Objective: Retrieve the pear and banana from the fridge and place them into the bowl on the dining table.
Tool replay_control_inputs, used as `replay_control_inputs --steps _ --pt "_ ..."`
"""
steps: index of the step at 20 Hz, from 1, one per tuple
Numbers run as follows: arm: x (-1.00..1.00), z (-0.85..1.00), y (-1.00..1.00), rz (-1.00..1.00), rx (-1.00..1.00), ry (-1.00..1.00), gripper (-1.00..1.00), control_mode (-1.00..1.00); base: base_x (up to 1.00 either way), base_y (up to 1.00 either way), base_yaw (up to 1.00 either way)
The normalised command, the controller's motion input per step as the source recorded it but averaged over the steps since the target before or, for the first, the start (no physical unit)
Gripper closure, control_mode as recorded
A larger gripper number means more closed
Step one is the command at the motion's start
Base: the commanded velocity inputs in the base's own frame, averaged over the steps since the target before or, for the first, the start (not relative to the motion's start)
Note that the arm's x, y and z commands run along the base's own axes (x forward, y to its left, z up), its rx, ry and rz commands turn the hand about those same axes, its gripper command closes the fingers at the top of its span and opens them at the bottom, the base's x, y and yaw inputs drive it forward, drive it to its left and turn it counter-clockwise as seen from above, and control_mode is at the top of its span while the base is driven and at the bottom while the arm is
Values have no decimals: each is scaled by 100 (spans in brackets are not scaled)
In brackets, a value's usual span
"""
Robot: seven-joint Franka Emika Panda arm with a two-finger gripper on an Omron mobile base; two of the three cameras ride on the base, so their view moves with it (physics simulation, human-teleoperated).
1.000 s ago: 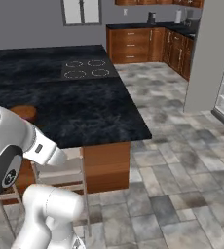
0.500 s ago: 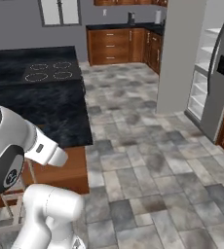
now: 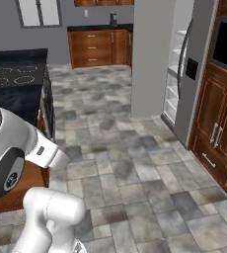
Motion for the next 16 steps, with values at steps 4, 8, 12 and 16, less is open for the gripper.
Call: replay_control_inputs --steps 4,8,12,16 --pt "0 0 0 0 0 0 -100 100 94 -45 -1" --pt "0 0 0 0 0 0 -100 100 100 -5 0" --pt "0 0 0 0 0 0 -100 100 100 0 0" --pt "0 0 0 0 0 0 -100 100 100 9 0"
